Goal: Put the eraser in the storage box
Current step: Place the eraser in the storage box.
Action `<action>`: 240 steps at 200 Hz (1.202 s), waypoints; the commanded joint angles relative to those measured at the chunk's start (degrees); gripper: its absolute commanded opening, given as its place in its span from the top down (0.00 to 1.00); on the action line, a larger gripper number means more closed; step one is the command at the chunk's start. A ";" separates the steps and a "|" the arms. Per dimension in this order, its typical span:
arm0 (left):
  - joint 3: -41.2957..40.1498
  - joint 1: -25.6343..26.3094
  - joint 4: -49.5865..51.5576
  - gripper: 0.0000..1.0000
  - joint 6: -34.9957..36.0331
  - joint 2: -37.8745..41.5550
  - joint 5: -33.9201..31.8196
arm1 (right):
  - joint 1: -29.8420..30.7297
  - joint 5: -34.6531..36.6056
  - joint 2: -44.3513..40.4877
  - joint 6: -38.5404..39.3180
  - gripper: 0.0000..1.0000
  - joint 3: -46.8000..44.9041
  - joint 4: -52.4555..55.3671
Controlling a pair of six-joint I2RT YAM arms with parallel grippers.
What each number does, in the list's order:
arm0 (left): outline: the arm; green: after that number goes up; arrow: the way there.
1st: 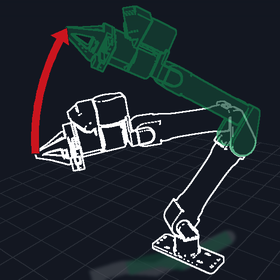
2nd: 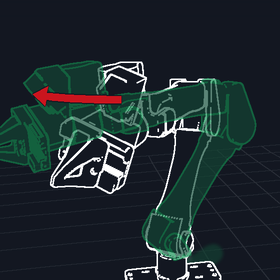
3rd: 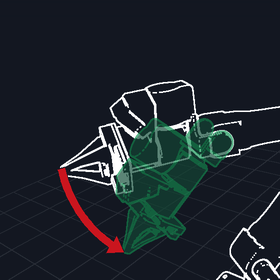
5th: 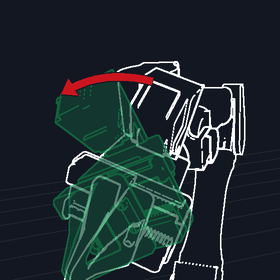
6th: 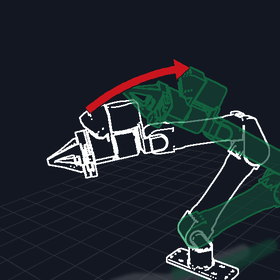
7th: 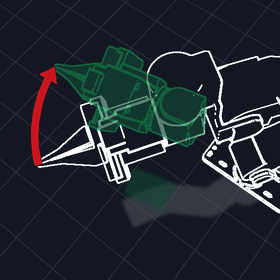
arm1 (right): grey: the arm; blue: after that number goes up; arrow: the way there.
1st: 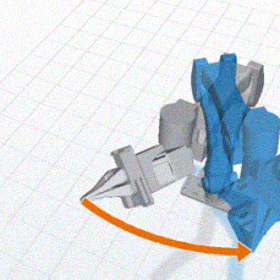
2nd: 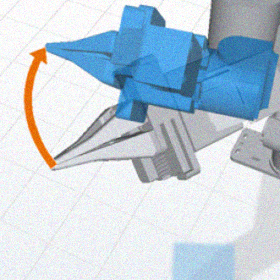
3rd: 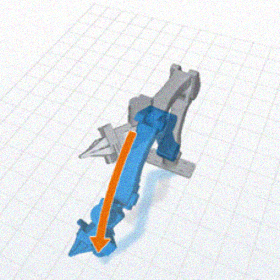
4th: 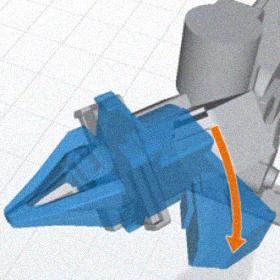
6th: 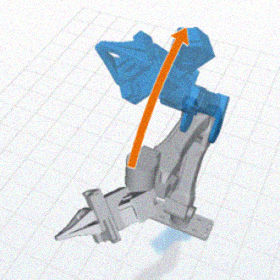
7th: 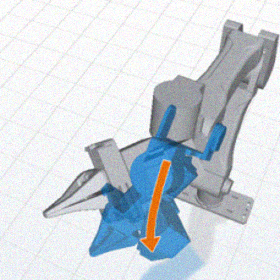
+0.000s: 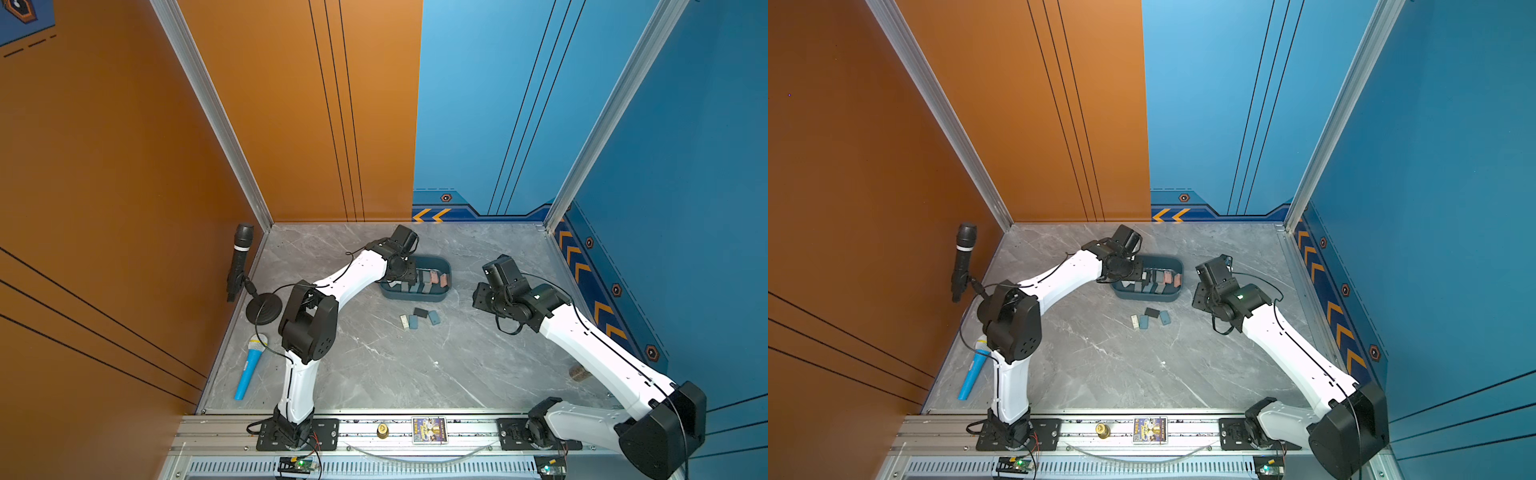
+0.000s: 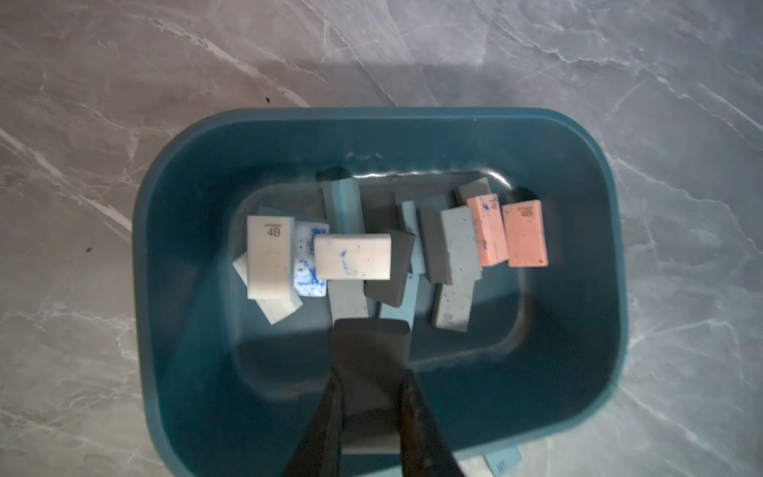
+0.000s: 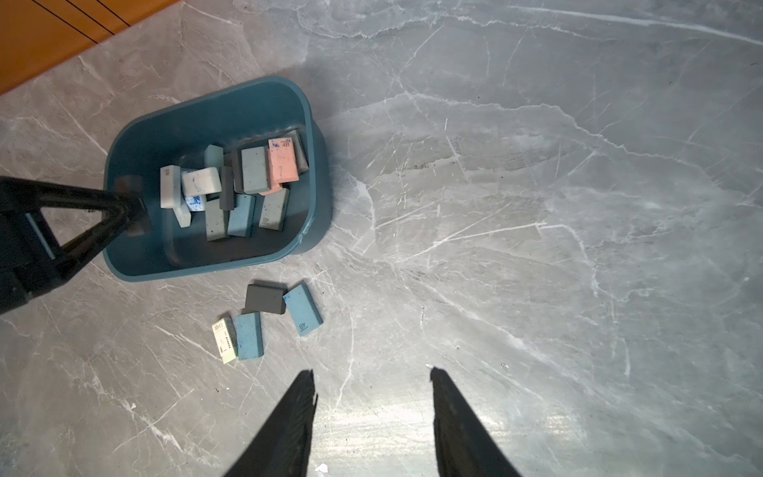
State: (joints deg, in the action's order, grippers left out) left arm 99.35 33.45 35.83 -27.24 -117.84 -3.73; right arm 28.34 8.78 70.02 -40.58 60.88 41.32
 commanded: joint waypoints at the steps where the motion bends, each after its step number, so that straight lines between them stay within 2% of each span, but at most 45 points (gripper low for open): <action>1: 2.75 0.27 1.52 0.81 -1.60 -1.93 -5.09 | -0.39 -0.59 -1.45 -0.73 0.52 -0.99 -0.28; 51: 6.70 0.38 5.63 0.71 -0.99 -6.58 -8.09 | -0.31 -1.26 -1.19 -1.30 0.52 -1.38 -0.58; 86: 6.63 0.47 6.00 0.60 -0.20 -6.05 -8.94 | 0.44 -1.45 -0.57 -1.65 0.52 -1.12 -0.81; 122: 6.39 0.43 6.64 0.56 0.36 -3.59 -10.61 | 2.41 -1.21 0.22 -2.40 0.52 -0.70 -1.37; 187: 1.67 0.49 5.91 0.55 1.63 11.21 -11.14 | 9.58 -1.04 8.04 -2.82 0.50 0.45 -4.17; 240: -12.25 0.45 -1.93 0.53 2.28 27.63 -8.17 | 14.18 -2.29 16.90 -2.05 0.44 2.34 -6.56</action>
State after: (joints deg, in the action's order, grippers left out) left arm 93.12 33.56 36.91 -25.96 -94.41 -13.30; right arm 40.84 7.35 83.96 -42.46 60.82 36.23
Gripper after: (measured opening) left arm 0.468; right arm 0.546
